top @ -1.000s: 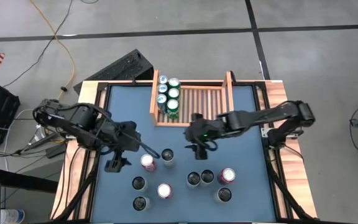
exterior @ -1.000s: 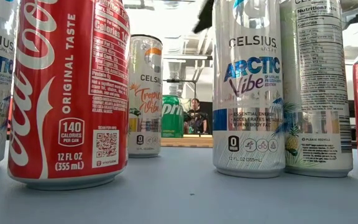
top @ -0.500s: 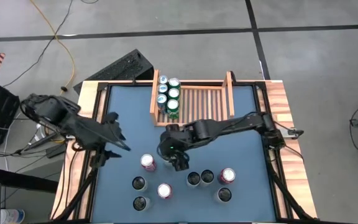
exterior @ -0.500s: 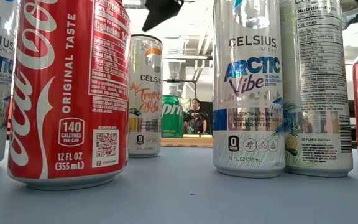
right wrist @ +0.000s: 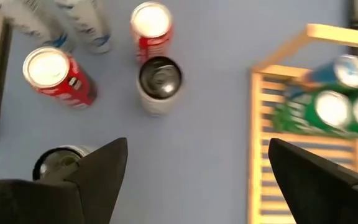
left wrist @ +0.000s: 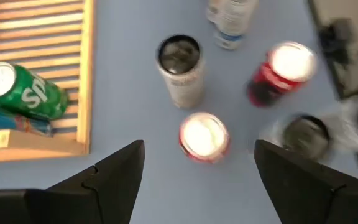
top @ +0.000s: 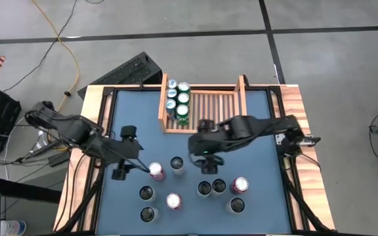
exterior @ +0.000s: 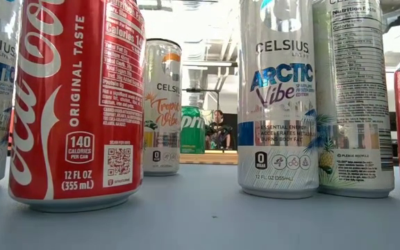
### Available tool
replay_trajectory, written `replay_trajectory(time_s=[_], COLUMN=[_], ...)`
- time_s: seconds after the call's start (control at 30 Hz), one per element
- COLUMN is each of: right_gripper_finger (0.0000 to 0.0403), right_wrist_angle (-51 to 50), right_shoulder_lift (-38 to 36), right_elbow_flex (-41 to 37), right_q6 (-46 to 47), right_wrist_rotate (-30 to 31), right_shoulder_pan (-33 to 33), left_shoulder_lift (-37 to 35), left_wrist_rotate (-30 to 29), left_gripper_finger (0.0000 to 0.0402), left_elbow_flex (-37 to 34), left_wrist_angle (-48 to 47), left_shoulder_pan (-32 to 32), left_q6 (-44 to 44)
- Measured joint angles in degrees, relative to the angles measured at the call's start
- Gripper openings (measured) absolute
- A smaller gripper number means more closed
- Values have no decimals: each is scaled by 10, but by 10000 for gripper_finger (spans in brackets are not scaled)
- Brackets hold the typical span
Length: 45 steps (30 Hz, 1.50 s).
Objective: Place canned beverage on shelf
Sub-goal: Put the red soda can on the shelf
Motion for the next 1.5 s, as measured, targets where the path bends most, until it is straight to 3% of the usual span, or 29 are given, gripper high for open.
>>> replay_trajectory(time_s=[0.17, 0.37, 0.6, 0.87, 1.23, 1.5], right_gripper_finger=[377, 377, 376, 376, 376, 376], right_wrist_angle=[-15, -40, -66, -74, -89, -89], right_shoulder_lift=[-31, -40, -35, -39, -35, -35], right_elbow_flex=[0, 0, -1, -1, -1, -1], right_q6=[57, 84, 92, 94, 92, 92], right_wrist_rotate=[50, 79, 82, 92, 91, 91], right_shoulder_pan=[17, 34, 39, 41, 41, 41], left_shoulder_lift=[-14, -13, -6, 67, 90, 90], left_wrist_rotate=[-17, 9, 12, 28, 44, 2], left_gripper_finger=[290, 290, 290, 290, 290, 290], left_elbow_flex=[-119, -204, -219, -224, -220, -152], left_wrist_angle=[129, 194, 235, 240, 249, 160], left_shoulder_pan=[30, 29, 26, 25, 25, 36], left_q6=[-1, -27, 6, 16, -43, -85])
